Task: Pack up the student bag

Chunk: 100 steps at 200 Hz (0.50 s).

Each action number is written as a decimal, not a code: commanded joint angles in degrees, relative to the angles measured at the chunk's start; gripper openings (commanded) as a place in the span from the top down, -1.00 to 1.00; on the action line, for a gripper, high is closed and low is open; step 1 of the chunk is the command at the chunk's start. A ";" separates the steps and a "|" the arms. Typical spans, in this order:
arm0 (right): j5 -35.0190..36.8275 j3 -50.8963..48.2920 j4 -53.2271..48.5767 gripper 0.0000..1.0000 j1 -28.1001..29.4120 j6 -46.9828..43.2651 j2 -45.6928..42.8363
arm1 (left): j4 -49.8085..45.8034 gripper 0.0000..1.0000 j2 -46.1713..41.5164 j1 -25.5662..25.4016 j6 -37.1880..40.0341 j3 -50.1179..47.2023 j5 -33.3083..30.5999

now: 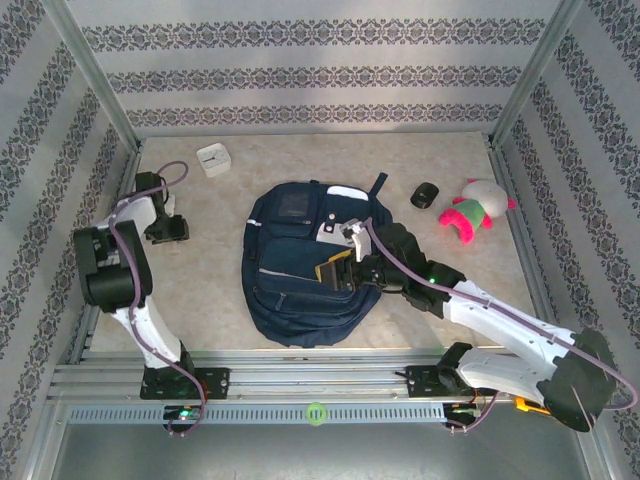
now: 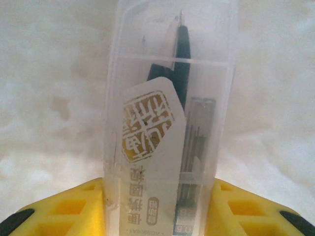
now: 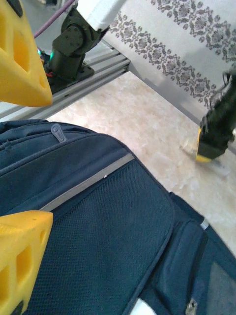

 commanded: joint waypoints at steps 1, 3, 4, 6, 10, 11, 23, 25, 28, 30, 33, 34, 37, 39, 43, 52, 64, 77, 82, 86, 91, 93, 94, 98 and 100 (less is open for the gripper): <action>-5.25 3.44 0.33 -0.15 -2.54 4.20 3.04 | 3.33 0.52 -12.63 -4.35 7.32 -4.25 7.35; -5.65 3.73 0.34 -0.15 -2.81 4.37 3.31 | 3.70 0.53 -13.98 -4.86 8.17 -4.99 8.21; -5.85 3.79 0.33 -0.15 -2.92 4.56 3.47 | 3.88 0.53 -14.61 -5.12 8.39 -5.32 8.66; -6.28 4.12 0.41 -0.15 -3.03 4.82 3.77 | 4.34 0.54 -15.60 -5.64 9.36 -6.08 9.62; -7.07 4.65 0.43 -0.15 -3.41 5.17 4.41 | 5.30 0.54 -18.00 -6.61 11.01 -7.55 11.32; -7.26 4.82 0.46 -0.16 -3.53 5.27 4.55 | 5.56 0.55 -18.59 -6.83 11.34 -7.75 11.53; -9.12 6.59 0.38 -0.18 -4.43 5.91 6.32 | 8.57 0.57 -25.36 -9.65 14.95 -12.09 16.83; -9.30 6.87 0.36 -0.18 -4.44 6.08 6.63 | 9.01 0.57 -26.13 -10.09 15.44 -12.69 18.01; -9.43 7.25 0.39 -0.19 -4.59 6.23 7.07 | 9.59 0.57 -27.97 -10.73 16.36 -13.55 19.58; -9.71 7.56 0.36 -0.21 -4.72 6.33 7.35 | 9.95 0.58 -28.94 -11.07 16.91 -14.09 20.58; -9.92 8.07 0.33 -0.22 -4.83 6.62 7.79 | 10.47 0.58 -30.41 -11.77 17.61 -14.89 21.97; -10.05 8.20 0.32 -0.22 -4.82 6.74 7.95 | 10.69 0.59 -30.86 -11.91 17.94 -15.15 22.40; -10.19 8.61 0.34 -0.23 -4.88 7.00 8.50 | 11.18 0.59 -32.14 -12.68 18.66 -15.87 23.39; -10.40 8.95 0.33 -0.24 -4.88 7.14 8.76 | 11.53 0.59 -33.01 -13.16 19.16 -16.32 24.15; -10.71 9.65 0.32 -0.25 -5.01 7.56 9.43 | 11.92 0.59 -34.56 -14.17 20.37 -16.98 25.40; -11.66 11.05 0.45 -0.26 -4.98 8.41 11.04 | 11.99 0.59 -37.37 -16.33 22.54 -18.23 27.32; -12.60 12.86 0.79 -0.27 -4.81 9.63 13.04 | 11.74 0.59 -39.88 -19.29 24.55 -19.22 28.48; -12.99 14.72 1.28 -0.28 -4.46 10.52 15.03 | 10.27 0.60 -41.04 -22.06 26.31 -19.45 28.93; -13.12 15.45 1.27 -0.29 -4.15 10.70 15.77 | 9.44 0.60 -41.07 -23.04 27.19 -19.37 29.21; -13.29 16.05 1.26 -0.29 -3.97 10.77 16.34 | 8.72 0.60 -41.07 -23.73 27.78 -19.21 29.25; -13.54 16.73 1.37 -0.29 -3.64 10.89 17.05 | 7.97 0.60 -40.97 -24.63 28.45 -18.92 29.16; -13.70 16.98 1.38 -0.29 -3.50 10.95 17.31 | 7.54 0.60 -40.82 -24.89 28.59 -18.88 29.15; -13.74 17.14 1.46 -0.29 -3.45 10.97 17.46 | 7.43 0.60 -40.77 -25.11 28.71 -18.77 29.15; -13.86 17.55 1.67 -0.29 -3.19 11.07 18.01 | 6.80 0.60 -40.63 -25.78 29.28 -18.56 29.27; -13.98 17.83 1.69 -0.29 -3.05 11.14 18.28 | 6.50 0.60 -40.58 -26.05 29.48 -18.57 29.38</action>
